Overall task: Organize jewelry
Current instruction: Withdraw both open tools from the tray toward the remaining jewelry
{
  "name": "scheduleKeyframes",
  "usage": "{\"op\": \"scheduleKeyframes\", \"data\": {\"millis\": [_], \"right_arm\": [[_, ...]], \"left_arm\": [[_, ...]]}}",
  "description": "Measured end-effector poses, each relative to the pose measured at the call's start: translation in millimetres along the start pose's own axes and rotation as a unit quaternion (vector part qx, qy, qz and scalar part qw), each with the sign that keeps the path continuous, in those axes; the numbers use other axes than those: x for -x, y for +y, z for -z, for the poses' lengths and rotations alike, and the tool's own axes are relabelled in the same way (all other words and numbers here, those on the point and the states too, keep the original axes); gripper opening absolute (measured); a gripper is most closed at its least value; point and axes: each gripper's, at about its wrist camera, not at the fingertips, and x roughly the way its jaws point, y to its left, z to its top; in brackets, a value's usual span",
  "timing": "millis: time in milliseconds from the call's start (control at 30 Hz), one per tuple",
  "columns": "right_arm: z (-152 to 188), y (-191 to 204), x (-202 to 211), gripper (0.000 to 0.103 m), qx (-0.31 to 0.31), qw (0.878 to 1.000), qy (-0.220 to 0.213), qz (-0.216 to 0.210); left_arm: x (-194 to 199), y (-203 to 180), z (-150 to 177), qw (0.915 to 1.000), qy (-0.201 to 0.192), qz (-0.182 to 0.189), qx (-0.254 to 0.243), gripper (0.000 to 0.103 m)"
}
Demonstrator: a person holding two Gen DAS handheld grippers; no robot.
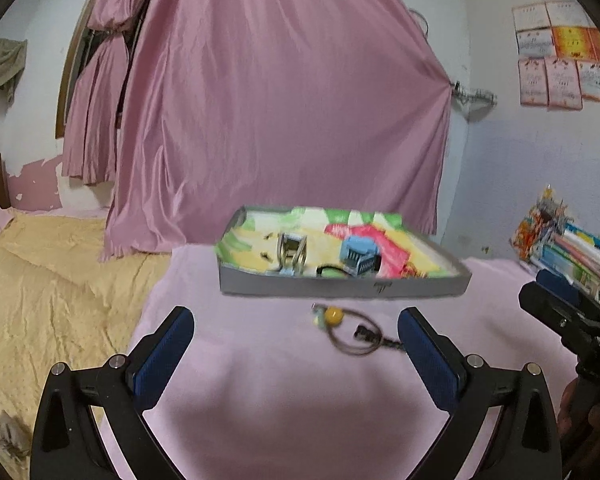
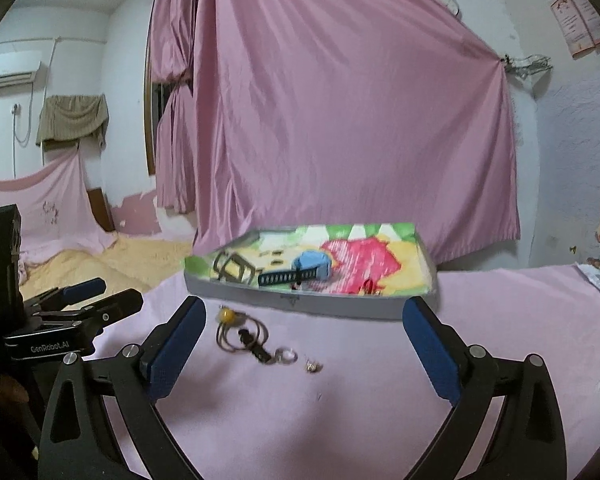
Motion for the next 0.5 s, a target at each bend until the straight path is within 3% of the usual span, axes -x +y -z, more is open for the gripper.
{"op": "scheduleKeyframes", "data": {"millis": [200,500], "right_arm": [[1.5,-1.5,-26.7,0.097,0.005,0.998,0.066,0.002],[3.9,-16.2,-69.7,0.097,0.004,0.984,0.179,0.006]], "left_arm": [[-23.8,7.0,1.9,0.9972,0.072,0.020,0.004,0.103],[-60.7,10.6,1.4,0.9886,0.148,0.014,0.028,0.102]]}}
